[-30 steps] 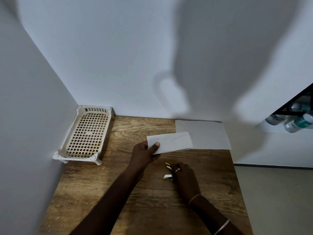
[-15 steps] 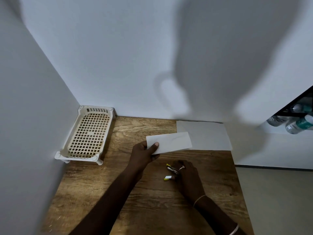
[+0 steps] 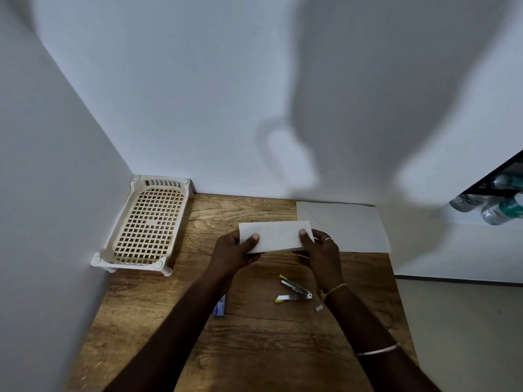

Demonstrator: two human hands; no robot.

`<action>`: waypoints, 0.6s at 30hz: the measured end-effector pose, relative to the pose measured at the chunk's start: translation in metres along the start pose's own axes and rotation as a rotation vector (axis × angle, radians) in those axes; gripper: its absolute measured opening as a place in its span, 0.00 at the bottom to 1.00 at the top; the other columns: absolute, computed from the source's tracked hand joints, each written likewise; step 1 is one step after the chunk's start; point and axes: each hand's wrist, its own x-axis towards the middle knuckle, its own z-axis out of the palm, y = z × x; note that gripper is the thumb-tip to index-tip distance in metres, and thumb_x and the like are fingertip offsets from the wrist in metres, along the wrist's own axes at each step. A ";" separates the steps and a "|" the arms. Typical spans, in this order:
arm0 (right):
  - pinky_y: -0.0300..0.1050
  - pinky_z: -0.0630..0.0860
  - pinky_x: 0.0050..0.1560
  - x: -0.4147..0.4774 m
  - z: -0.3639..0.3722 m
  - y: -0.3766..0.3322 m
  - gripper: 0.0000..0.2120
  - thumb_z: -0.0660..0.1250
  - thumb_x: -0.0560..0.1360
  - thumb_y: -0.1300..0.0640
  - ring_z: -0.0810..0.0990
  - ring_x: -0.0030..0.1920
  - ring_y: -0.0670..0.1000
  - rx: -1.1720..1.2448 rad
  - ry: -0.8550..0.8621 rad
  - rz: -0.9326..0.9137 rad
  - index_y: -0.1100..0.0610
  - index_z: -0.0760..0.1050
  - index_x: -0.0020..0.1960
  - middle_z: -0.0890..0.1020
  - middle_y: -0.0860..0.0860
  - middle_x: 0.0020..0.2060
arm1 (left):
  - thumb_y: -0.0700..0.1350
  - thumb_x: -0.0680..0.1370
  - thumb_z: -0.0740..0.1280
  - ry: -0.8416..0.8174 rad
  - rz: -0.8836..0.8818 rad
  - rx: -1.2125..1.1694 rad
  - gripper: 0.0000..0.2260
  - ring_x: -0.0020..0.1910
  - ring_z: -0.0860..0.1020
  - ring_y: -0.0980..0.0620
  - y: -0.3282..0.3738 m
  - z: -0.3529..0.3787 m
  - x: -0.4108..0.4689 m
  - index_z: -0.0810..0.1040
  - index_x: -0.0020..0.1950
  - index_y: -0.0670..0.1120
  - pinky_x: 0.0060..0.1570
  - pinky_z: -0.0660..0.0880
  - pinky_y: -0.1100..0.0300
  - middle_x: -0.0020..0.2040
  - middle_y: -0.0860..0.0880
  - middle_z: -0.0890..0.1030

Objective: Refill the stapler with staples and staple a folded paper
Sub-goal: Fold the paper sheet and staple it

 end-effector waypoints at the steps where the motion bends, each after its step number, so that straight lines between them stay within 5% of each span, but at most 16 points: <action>1: 0.45 0.84 0.39 0.003 0.001 0.004 0.17 0.71 0.77 0.53 0.84 0.47 0.48 -0.048 0.003 -0.012 0.59 0.76 0.63 0.83 0.54 0.52 | 0.43 0.78 0.73 0.003 -0.010 0.011 0.14 0.51 0.86 0.46 0.000 -0.001 0.002 0.81 0.63 0.43 0.49 0.84 0.52 0.54 0.43 0.86; 6: 0.58 0.84 0.49 0.014 0.008 0.017 0.16 0.74 0.75 0.60 0.85 0.48 0.53 -0.086 0.041 0.014 0.59 0.76 0.61 0.84 0.57 0.51 | 0.42 0.78 0.72 0.033 -0.044 0.048 0.12 0.50 0.86 0.45 -0.003 -0.007 0.017 0.81 0.61 0.43 0.45 0.84 0.53 0.54 0.43 0.85; 11: 0.45 0.83 0.36 0.027 0.011 0.031 0.13 0.75 0.74 0.59 0.85 0.44 0.58 -0.186 0.088 0.067 0.58 0.77 0.56 0.84 0.58 0.51 | 0.42 0.77 0.74 0.141 -0.066 0.232 0.12 0.48 0.86 0.44 -0.017 -0.018 0.037 0.82 0.60 0.42 0.39 0.84 0.52 0.53 0.43 0.85; 15: 0.55 0.84 0.49 0.039 0.011 0.052 0.16 0.76 0.73 0.55 0.85 0.47 0.58 -0.335 0.094 0.126 0.58 0.77 0.57 0.83 0.57 0.53 | 0.42 0.76 0.75 0.239 -0.032 0.457 0.07 0.34 0.86 0.51 -0.036 -0.026 0.048 0.81 0.53 0.46 0.32 0.84 0.54 0.46 0.45 0.85; 18: 0.56 0.80 0.58 0.045 0.011 0.063 0.16 0.77 0.71 0.53 0.82 0.53 0.55 -0.473 0.086 0.099 0.56 0.76 0.54 0.82 0.55 0.54 | 0.44 0.75 0.76 0.258 0.017 0.611 0.07 0.34 0.85 0.53 -0.047 -0.030 0.052 0.80 0.51 0.49 0.35 0.84 0.53 0.47 0.47 0.85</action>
